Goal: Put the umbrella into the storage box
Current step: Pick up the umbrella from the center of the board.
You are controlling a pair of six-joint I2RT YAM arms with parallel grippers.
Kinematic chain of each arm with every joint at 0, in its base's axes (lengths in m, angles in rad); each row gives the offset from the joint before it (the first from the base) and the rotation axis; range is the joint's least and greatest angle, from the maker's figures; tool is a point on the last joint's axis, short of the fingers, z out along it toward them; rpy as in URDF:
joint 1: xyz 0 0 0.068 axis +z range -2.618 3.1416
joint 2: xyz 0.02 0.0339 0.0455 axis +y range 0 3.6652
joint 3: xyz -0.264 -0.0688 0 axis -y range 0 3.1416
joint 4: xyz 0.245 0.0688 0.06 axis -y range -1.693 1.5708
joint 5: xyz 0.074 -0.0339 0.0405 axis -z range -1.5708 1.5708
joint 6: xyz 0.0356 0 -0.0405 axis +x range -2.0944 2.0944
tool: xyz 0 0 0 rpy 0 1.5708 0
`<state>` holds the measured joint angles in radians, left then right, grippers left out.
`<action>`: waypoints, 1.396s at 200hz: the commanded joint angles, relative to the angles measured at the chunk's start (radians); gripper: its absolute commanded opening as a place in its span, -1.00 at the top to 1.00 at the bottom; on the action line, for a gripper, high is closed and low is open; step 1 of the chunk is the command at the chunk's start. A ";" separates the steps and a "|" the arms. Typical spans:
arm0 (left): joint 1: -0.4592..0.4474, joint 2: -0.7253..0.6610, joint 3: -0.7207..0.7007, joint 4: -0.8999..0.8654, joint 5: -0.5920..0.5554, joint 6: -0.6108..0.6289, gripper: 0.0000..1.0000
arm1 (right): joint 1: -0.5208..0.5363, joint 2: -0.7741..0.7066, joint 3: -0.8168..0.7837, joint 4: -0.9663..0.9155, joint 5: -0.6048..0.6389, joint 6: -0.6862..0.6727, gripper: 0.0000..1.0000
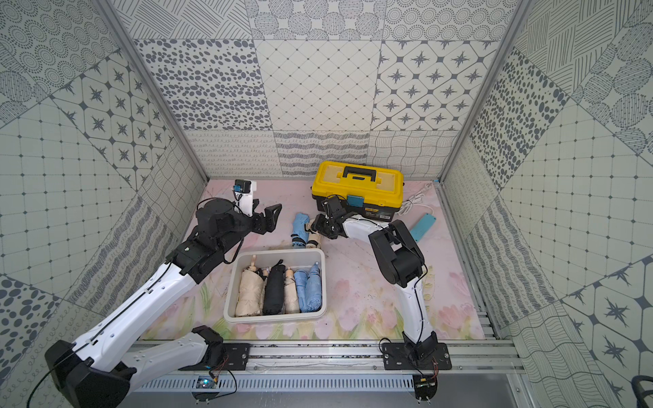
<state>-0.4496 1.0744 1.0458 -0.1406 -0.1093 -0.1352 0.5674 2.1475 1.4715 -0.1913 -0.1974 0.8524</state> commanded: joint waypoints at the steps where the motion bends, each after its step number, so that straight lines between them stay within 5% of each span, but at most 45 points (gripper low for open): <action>1: 0.003 -0.030 -0.012 0.032 -0.020 -0.021 -0.70 | -0.002 0.040 -0.044 -0.028 -0.016 -0.009 0.00; 88: 0.003 0.002 0.062 -0.091 0.108 -0.102 -0.71 | -0.082 -0.277 -0.392 0.292 0.049 0.172 0.22; 165: 0.003 0.010 0.070 -0.127 0.178 -0.190 -0.71 | -0.127 -0.527 -0.495 0.130 0.175 0.172 0.34; 207: -0.002 0.055 0.054 -0.013 0.323 -0.361 -0.66 | -0.142 -0.744 -0.553 0.069 0.306 0.200 0.43; 279: -0.257 0.233 0.117 0.113 0.376 -0.281 -0.76 | -0.134 -1.006 -0.513 -0.091 0.400 0.299 0.44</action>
<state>-0.5941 1.2404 1.1252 -0.1612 0.1894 -0.4496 0.4297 1.2045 0.9180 -0.2630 0.1535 1.0981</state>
